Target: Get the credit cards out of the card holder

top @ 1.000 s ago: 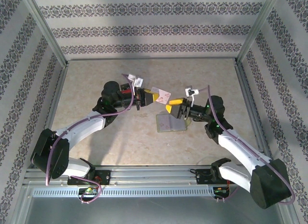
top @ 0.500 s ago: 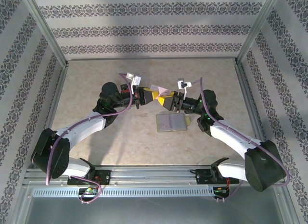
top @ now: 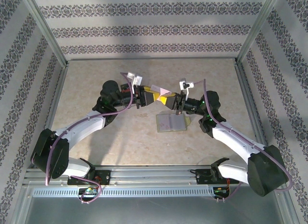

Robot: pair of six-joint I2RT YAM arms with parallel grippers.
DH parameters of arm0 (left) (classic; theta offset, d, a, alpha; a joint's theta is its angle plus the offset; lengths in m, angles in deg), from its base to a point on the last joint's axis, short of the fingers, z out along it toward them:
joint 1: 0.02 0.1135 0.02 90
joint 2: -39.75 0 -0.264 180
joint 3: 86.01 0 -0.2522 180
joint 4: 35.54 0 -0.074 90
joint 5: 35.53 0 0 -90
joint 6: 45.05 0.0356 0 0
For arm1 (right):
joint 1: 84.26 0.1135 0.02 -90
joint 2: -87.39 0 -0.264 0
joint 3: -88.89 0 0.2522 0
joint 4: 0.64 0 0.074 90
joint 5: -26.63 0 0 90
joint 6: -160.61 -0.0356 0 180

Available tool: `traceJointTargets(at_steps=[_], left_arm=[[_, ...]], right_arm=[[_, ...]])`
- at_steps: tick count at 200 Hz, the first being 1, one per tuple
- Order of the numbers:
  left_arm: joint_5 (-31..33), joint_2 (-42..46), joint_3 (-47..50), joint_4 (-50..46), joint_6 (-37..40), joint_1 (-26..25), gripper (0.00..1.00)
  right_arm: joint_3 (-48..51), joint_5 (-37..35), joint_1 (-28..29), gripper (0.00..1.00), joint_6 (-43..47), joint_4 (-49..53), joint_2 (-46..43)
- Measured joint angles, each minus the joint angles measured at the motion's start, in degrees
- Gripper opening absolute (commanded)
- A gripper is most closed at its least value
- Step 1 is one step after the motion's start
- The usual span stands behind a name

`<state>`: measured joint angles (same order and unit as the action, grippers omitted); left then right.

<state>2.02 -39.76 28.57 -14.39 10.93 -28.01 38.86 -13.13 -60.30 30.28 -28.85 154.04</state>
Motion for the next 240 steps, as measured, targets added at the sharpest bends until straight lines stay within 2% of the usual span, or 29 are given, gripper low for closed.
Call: traceJointTargets(at_steps=[46, 68, 82, 114, 164, 240], left_arm=[[1.7, 3.7, -14.4, -30.4, 19.0, 0.1, 0.61], [1.7, 3.9, -21.4, -43.3, 27.7, 0.3, 0.61], [1.4, 3.0, -25.2, -51.4, 32.7, 0.3, 0.57], [0.9, -1.9, -31.6, -65.6, 40.6, 0.3, 0.52], [0.2, -6.2, -33.4, -76.3, 46.8, 0.3, 0.5], [-2.8, -11.0, -38.1, -82.9, 54.1, 0.3, 0.41]], right_arm=[[-1.7, 1.1, -0.6, 0.0, 9.2, 16.0, -2.6], [-2.5, 1.9, -0.6, 0.0, 12.5, 22.2, -2.7], [-3.3, 2.6, -0.6, 0.0, 14.3, 25.7, -2.7], [-6.2, 4.8, -0.5, 0.0, 17.5, 31.5, -2.1], [-8.9, 7.1, 0.9, 0.0, 19.8, 35.9, 0.6], [-11.3, 10.2, 1.8, 0.0, 20.9, 38.1, 4.1]])
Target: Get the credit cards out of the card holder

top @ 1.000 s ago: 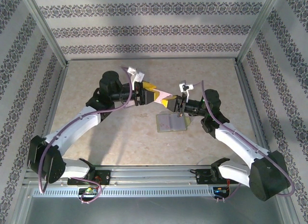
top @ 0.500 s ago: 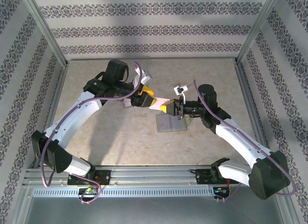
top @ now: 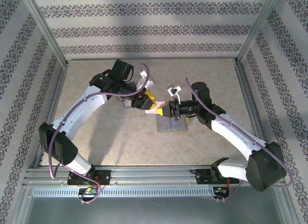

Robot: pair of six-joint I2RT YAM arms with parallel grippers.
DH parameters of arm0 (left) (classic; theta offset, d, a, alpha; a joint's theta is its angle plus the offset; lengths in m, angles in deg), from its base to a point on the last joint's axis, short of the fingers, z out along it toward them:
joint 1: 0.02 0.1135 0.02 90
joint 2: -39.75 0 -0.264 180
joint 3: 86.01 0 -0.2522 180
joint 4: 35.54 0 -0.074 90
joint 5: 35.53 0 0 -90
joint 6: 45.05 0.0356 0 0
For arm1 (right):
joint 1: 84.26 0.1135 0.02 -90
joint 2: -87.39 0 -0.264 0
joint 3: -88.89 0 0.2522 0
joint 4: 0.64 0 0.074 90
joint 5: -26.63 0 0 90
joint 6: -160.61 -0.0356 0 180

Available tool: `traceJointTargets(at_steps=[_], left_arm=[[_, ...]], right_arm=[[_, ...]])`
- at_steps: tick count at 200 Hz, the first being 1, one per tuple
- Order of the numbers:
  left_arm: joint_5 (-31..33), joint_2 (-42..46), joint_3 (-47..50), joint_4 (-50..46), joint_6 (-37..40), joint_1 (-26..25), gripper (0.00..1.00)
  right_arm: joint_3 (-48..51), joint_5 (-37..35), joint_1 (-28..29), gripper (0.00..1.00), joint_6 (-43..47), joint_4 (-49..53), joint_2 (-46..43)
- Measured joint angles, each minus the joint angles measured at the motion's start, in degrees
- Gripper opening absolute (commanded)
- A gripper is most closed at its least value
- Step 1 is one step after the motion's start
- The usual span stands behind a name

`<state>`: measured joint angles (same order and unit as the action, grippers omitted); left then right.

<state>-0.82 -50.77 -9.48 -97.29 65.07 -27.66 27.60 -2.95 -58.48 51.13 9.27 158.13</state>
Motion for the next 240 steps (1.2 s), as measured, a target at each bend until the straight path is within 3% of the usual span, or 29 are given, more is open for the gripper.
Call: traceJointTargets(at_steps=[83, 93, 105, 122, 148, 204, 211, 213, 240], left_arm=[[-1.4, -3.1, -1.4, -4.4, 3.3, 0.0, 0.05], [-1.5, -3.1, -1.4, -4.4, 3.5, 0.0, 0.0], [-1.5, -3.1, -1.4, -4.3, 3.5, 0.0, 0.0], [-0.3, -2.6, -0.8, -3.5, 3.7, 0.0, 0.0], [2.3, 0.1, 3.4, 0.7, 3.7, 1.3, 0.0], [10.7, 3.4, 17.3, 16.4, 7.0, 9.8, 0.0], [11.7, 3.4, 18.9, 18.0, 8.1, 10.3, 0.0], [12.0, 3.4, 19.4, 18.5, 8.4, 10.5, 0.0], [13.7, 3.3, 24.5, 25.9, 12.2, 13.3, 0.0]], right_arm=[[-0.7, 0.3, 0.3, 0.01, 1.0, 1.1, 1.3], [-0.7, 0.0, 0.3, 0.09, 1.4, 1.2, 1.3], [-0.7, -0.4, 0.2, 0.25, 1.8, 1.4, 1.3], [-0.7, -1.1, 0.1, 0.36, 1.9, 1.6, 1.3], [-0.5, -3.1, -1.0, 0.44, 2.0, 2.0, 0.9], [2.8, -13.8, -4.2, 0.7, 1.4, 4.4, -7.2], [3.1, -15.5, -4.5, 0.95, 1.0, 5.0, -8.1], [3.2, -16.2, -4.6, 0.97, 1.4, 5.0, -8.3], [4.5, -22.5, -6.3, 0.98, -0.3, 6.5, -11.1]])
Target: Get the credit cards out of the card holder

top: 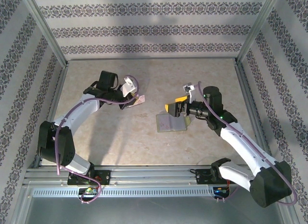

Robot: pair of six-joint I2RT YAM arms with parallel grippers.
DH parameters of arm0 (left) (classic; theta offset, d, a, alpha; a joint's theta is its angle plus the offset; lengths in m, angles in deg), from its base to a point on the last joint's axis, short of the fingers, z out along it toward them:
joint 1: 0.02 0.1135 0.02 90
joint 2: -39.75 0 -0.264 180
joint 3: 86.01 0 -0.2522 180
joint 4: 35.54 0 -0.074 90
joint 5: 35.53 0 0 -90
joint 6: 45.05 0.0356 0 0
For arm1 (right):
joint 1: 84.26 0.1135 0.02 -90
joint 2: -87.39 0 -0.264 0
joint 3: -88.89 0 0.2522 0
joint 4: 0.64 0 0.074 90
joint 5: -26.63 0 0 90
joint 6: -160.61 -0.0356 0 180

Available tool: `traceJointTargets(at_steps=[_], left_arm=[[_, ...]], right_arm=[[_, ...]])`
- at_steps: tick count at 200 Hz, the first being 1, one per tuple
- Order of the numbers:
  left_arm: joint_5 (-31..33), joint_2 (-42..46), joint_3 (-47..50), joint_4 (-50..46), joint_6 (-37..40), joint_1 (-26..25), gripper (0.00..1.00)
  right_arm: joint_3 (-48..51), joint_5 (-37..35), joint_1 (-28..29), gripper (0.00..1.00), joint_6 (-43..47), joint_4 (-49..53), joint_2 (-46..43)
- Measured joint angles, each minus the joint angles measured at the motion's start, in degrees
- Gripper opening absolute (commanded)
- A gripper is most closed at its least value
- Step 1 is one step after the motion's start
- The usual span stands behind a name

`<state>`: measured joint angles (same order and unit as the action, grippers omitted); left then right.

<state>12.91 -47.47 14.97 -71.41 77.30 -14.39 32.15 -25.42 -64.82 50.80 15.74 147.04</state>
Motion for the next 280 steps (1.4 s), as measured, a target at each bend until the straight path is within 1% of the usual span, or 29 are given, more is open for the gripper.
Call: traceJointTargets(at_steps=[36, 67, 89, 112, 135, 191, 229, 280], left_arm=[[-0.4, -2.8, 1.3, 7.4, 4.4, 4.5, 0.0], [-4.3, -6.8, 2.1, 15.1, 4.9, 8.2, 0.0], [-6.3, -9.5, 2.0, 17.4, 6.2, 9.6, 0.0], [-8.4, -13.2, -0.5, 15.5, 9.6, 9.9, 0.0], [-10.0, -16.0, -4.1, 11.2, 13.9, 10.0, 0.0], [-10.8, -19.9, -9.2, 2.0, 21.5, 10.7, 0.0], [-10.9, -20.9, -9.4, -1.1, 24.3, 10.8, 0.0], [-10.9, -23.2, -10.0, -1.3, 24.6, 10.8, 0.0]], right_arm=[[0.5, -7.9, -1.6, 0.98, -2.4, 2.3, -2.3], [0.8, -15.0, -1.8, 0.98, -4.5, 3.5, -4.5], [2.0, -19.1, -2.1, 0.98, -5.7, 3.8, -7.4], [2.8, -22.6, -2.1, 0.98, -6.0, 4.5, -9.9], [3.3, -25.1, -2.1, 0.98, -6.2, 4.7, -11.5], [3.9, -27.0, -2.1, 0.98, -7.3, 4.7, -12.3], [4.0, -27.0, -2.1, 0.98, -7.5, 4.5, -11.7], [4.0, -26.3, -2.1, 0.98, -8.2, 4.4, -10.7]])
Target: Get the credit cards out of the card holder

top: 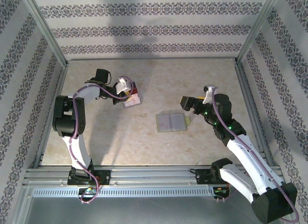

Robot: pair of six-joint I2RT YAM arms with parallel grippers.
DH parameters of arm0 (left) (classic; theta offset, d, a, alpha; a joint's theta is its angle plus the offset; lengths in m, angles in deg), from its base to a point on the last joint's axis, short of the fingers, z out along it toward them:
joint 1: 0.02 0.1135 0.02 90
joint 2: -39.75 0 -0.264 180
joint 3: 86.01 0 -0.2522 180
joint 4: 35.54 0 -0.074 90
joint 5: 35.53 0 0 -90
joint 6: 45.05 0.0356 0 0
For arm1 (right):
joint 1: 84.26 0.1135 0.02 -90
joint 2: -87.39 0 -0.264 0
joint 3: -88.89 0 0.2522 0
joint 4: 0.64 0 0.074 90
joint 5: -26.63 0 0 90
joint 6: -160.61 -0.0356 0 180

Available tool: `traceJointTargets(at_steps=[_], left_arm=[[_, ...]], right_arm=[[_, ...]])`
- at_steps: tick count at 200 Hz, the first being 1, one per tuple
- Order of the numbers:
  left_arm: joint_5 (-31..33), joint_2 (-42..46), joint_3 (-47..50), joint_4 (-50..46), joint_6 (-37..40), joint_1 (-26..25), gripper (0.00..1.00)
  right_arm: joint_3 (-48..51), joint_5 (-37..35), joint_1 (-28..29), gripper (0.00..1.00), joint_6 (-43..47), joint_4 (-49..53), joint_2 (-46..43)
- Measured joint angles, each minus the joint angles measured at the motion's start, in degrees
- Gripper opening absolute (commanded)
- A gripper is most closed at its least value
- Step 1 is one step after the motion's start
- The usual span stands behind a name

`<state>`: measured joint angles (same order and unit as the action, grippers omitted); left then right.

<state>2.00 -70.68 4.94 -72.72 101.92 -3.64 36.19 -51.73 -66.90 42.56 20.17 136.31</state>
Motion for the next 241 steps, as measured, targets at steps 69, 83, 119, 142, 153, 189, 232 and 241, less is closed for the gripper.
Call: traceJointTargets(at_steps=[69, 83, 119, 142, 153, 189, 232, 241], left_arm=[[0.0, -0.5, -0.5, 1.7, -1.4, 0.0, 0.0], [0.0, -0.9, -0.8, 2.3, -2.0, 0.0, 0.0], [0.0, -1.9, -1.7, 3.3, -3.2, 0.0, 0.0], [0.0, -3.2, -2.8, 3.3, -3.5, 0.0, 0.0], [-0.2, -3.7, -3.1, 3.2, -3.5, 0.0, 0.0], [-0.7, -4.1, -3.3, 2.7, -3.4, 0.0, 0.0], [-0.5, -4.1, -3.2, 2.6, -3.4, 0.0, 0.0], [-0.4, -4.1, -3.0, 2.6, -3.4, 0.0, 0.0]], right_arm=[[0.1, 1.1, 0.0, 0.98, -0.3, 0.0, 0.0], [0.1, 1.3, 0.0, 0.98, -0.4, 0.0, 0.0], [0.1, 1.3, 0.0, 0.98, -0.4, 0.0, 0.0], [0.1, 1.5, 0.0, 0.98, -0.6, 0.0, 0.0], [0.1, 1.7, 0.0, 0.98, -0.5, 0.0, 0.0], [0.1, 1.8, 0.0, 0.98, -0.6, 0.0, 0.0], [0.7, 1.8, 0.0, 0.98, -0.6, 0.0, 0.0], [0.7, 1.8, 0.0, 0.98, -0.6, 0.0, 0.0]])
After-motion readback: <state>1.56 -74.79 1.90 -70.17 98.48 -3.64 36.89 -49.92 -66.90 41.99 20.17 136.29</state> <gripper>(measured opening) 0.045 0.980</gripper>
